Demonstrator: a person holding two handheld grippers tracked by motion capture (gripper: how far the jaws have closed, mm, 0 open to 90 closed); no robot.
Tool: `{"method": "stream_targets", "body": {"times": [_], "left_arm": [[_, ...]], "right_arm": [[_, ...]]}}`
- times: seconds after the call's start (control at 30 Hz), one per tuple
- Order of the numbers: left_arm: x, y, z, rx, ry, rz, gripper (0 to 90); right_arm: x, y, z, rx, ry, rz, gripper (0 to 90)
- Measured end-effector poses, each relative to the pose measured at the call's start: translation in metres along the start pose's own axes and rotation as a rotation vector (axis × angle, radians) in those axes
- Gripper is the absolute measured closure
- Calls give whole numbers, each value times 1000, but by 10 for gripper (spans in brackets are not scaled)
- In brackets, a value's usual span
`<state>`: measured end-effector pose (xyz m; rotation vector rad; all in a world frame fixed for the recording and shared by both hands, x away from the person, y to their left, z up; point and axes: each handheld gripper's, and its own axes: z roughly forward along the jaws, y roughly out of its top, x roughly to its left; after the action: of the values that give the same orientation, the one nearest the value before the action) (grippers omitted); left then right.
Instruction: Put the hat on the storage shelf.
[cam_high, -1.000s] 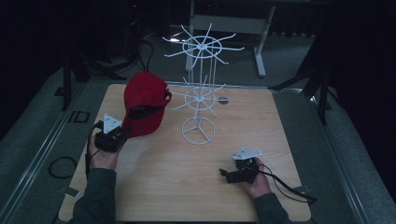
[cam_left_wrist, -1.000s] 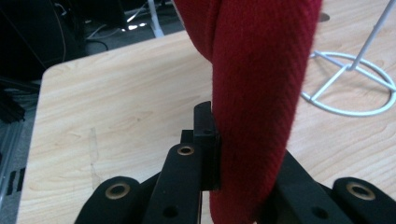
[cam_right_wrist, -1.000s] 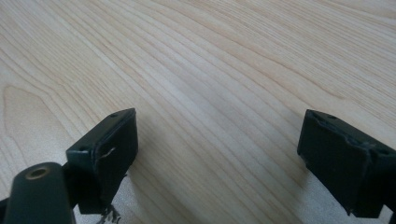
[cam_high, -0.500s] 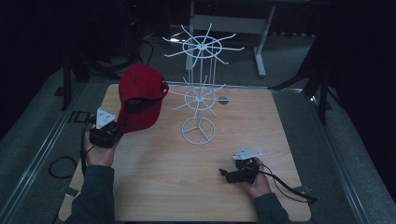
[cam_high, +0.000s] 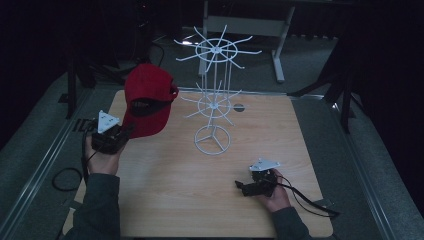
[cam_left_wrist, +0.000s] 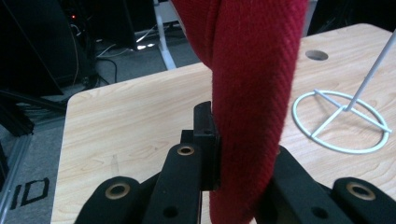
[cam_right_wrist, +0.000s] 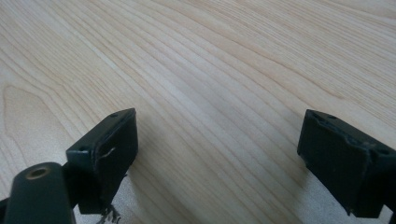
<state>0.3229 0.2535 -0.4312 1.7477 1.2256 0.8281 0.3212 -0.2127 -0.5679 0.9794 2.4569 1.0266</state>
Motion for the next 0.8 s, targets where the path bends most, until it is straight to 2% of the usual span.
{"method": "stream_targets", "body": {"times": [0.33, 0.8], "left_arm": [[2, 12, -6, -43, -5, -16, 861], [6, 23, -11, -73, 3, -34, 861]], "right_arm": [[0, 0, 0, 0, 0, 1, 120], [0, 0, 0, 0, 1, 2, 120]]}}
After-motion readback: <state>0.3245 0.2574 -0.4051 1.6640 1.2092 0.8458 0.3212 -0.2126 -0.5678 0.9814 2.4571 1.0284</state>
